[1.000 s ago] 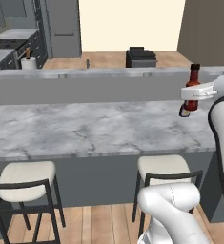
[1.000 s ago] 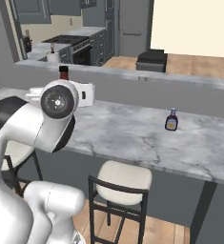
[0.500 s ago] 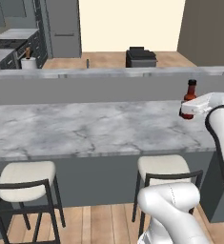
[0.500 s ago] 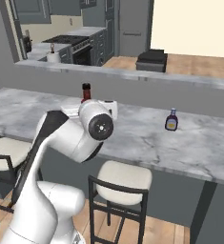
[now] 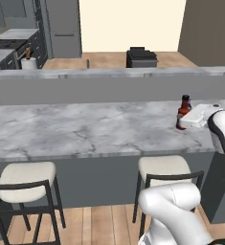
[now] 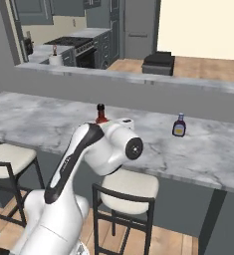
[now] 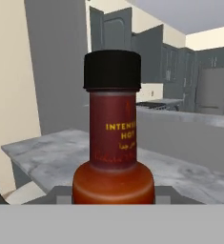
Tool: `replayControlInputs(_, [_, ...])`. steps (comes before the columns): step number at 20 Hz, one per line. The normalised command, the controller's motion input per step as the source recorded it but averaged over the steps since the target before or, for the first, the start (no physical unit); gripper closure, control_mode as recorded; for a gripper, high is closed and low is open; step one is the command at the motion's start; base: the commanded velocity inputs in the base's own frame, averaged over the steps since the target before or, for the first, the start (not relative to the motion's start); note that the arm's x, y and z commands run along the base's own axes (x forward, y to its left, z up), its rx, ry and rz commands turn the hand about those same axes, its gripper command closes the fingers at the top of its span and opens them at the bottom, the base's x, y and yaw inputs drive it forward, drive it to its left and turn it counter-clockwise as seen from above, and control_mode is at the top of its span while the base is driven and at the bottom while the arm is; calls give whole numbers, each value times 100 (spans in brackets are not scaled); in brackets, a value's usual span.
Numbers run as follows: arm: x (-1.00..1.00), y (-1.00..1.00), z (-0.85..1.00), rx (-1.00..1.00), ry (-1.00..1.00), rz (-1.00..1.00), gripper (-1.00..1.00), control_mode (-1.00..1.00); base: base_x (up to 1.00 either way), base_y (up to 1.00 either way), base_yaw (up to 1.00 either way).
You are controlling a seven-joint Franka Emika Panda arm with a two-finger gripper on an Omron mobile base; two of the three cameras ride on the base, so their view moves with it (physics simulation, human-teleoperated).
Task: The dining table condiment station is running low on condiment bottle. Refill the condiment station by opening the cabinet and taking the condiment bottle from the cabinet and placing it on the dining table.
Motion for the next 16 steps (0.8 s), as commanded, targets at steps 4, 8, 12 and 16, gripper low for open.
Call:
replayControlInputs(4, [52, -38, -5, 0, 0, 15, 100, -100, 0, 0, 0])
replayControlInputs(8, [68, -20, -21, 1, 3, 7, 100, -100, 0, 0, 0])
replayControlInputs(12, [59, -10, -30, 0, 4, 8, 100, -100, 0, 0, 0])
replayControlInputs(16, [45, -3, -33, 0, 3, 5, 100, -100, 0, 0, 0])
